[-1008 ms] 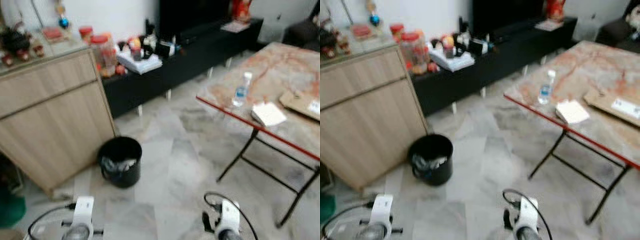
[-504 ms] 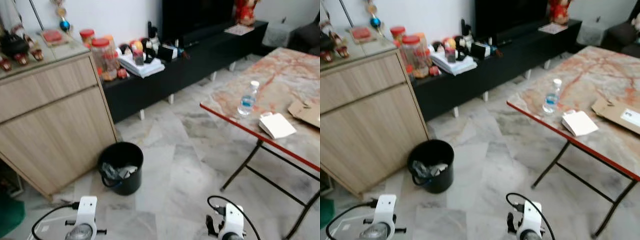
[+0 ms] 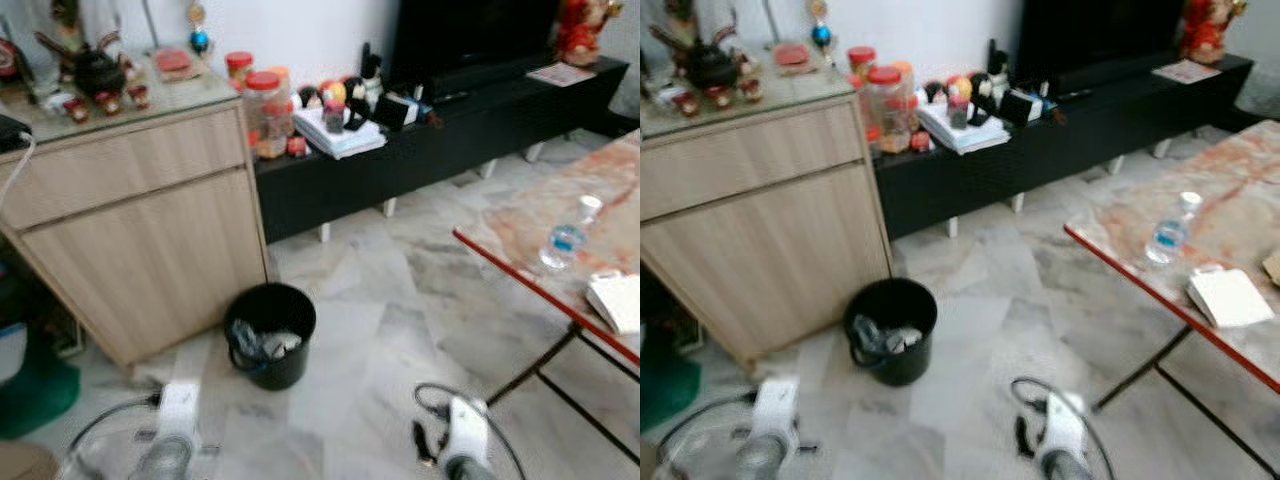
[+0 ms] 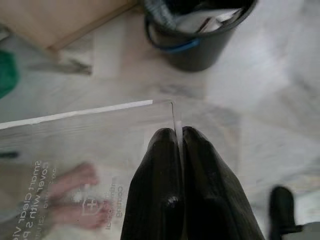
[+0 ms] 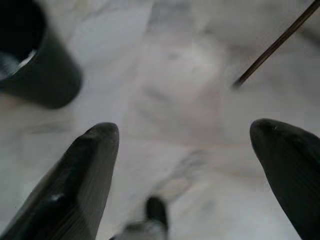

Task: Picking trash to rubbish bin

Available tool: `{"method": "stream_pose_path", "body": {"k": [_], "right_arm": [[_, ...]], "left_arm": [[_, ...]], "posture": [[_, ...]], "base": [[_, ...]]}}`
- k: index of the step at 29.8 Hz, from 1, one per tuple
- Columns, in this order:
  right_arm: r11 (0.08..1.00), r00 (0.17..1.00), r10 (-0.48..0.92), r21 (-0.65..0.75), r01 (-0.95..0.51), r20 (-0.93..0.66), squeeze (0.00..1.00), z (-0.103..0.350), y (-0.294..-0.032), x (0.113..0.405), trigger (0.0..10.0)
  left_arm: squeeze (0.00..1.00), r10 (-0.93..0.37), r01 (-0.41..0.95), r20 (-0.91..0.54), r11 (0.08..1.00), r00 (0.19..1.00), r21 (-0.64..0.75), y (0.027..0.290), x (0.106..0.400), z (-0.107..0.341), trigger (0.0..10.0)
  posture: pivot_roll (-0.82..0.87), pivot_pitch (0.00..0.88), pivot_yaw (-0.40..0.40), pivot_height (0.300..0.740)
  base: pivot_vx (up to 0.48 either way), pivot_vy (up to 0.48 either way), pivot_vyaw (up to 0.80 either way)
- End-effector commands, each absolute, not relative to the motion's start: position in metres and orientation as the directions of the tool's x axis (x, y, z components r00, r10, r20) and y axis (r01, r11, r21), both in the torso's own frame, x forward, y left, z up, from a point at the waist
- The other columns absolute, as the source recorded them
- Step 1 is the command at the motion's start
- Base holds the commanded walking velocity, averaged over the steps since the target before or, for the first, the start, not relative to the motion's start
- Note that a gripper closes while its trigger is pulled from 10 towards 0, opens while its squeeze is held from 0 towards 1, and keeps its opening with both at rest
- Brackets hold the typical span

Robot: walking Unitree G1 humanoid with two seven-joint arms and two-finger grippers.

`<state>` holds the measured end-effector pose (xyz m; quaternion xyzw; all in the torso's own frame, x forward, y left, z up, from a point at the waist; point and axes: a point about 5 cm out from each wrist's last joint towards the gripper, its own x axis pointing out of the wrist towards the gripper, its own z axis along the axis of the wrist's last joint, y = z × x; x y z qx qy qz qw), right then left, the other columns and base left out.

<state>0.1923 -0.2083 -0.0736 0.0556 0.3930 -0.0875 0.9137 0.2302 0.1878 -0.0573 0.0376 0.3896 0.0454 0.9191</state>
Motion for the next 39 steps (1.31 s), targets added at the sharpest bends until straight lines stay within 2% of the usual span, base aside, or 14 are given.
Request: {"method": "stream_pose_path", "body": {"k": [1, 12, 19, 39], "right_arm": [[0.981, 0.691, -0.084, 0.061, 0.183, -0.718, 0.00, -0.071, -0.195, 0.201, 10.0], [0.987, 0.677, -0.079, 0.039, 0.158, -0.731, 0.00, -0.073, -0.193, 0.199, 10.0], [0.987, 0.679, -0.074, 0.042, 0.152, -0.731, 0.00, -0.074, -0.192, 0.198, 10.0], [0.987, 0.674, -0.075, 0.043, 0.156, -0.735, 0.00, -0.075, -0.187, 0.197, 10.0]], "left_arm": [[0.00, 0.143, -0.066, -0.712, 0.989, 0.688, 0.135, 0.201, 0.229, -0.056, 10.0], [0.00, 0.140, -0.059, -0.711, 0.989, 0.689, 0.138, 0.202, 0.230, -0.056, 10.0], [0.00, 0.148, -0.063, -0.711, 0.988, 0.687, 0.144, 0.205, 0.229, -0.056, 10.0], [0.00, 0.155, -0.050, -0.708, 0.985, 0.689, 0.167, 0.210, 0.232, -0.053, 10.0]], "posture": [[-0.05, 0.000, -0.034, 0.740], [-0.05, 0.000, -0.024, 0.740], [-0.04, 0.000, -0.016, 0.740], [-0.04, 0.000, 0.006, 0.740]], "base": [[0.281, 0.000, 0.00], [0.278, 0.000, 0.00], [0.277, 0.000, 0.67], [0.281, 0.000, 0.10]]}}
